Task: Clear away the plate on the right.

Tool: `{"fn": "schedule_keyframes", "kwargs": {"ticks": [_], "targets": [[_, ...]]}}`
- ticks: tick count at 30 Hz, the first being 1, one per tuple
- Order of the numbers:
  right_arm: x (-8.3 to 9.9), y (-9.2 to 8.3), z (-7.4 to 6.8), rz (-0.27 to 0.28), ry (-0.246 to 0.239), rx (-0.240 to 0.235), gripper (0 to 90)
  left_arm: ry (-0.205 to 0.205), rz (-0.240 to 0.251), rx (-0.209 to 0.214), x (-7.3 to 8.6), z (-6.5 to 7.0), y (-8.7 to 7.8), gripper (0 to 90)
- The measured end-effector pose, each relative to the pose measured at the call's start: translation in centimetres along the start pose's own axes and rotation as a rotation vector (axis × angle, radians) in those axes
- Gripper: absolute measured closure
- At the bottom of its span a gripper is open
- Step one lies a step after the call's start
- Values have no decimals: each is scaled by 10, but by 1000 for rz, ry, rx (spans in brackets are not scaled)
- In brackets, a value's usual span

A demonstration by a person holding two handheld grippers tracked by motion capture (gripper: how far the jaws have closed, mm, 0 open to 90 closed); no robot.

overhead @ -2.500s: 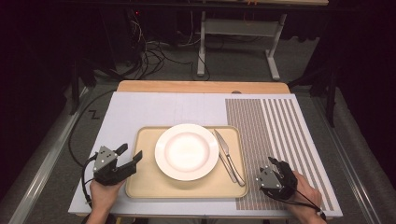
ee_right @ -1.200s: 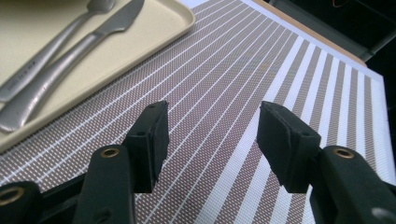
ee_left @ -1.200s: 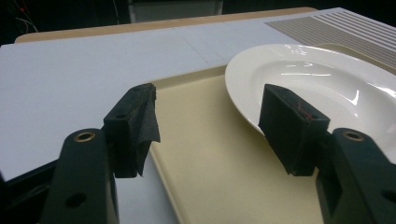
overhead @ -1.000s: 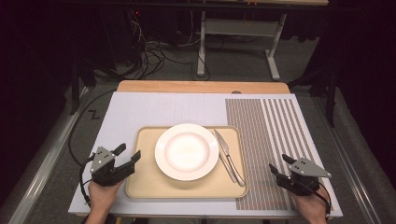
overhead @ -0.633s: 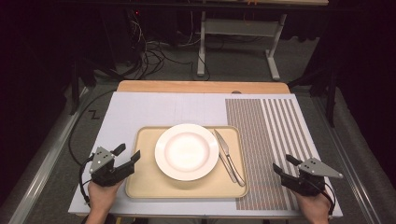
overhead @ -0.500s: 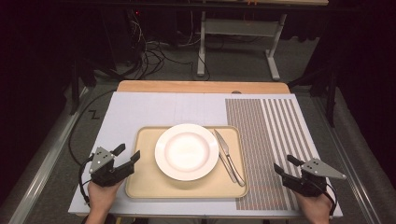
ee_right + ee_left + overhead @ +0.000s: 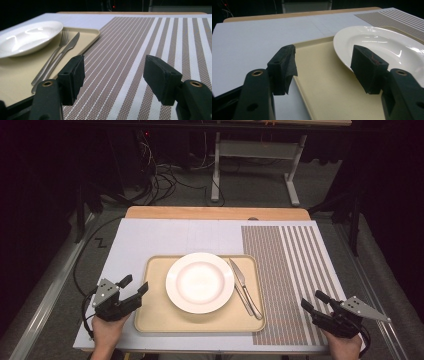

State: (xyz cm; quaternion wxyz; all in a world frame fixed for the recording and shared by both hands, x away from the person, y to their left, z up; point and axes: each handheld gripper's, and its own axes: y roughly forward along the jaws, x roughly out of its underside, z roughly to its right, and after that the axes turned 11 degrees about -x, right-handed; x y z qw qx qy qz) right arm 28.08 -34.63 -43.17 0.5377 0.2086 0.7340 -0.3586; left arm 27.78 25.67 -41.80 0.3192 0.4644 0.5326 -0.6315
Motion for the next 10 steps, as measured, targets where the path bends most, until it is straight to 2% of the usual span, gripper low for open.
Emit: {"fn": "schedule_keyframes", "kwargs": {"ticks": [5, 10], "targets": [[1, -3, 1, 37, 5, -1, 332, -5, 7, -3, 1, 0, -2, 371], [1, -1, 1, 30, -8, 1, 325, -14, 10, -7, 0, -2, -3, 371]]}}
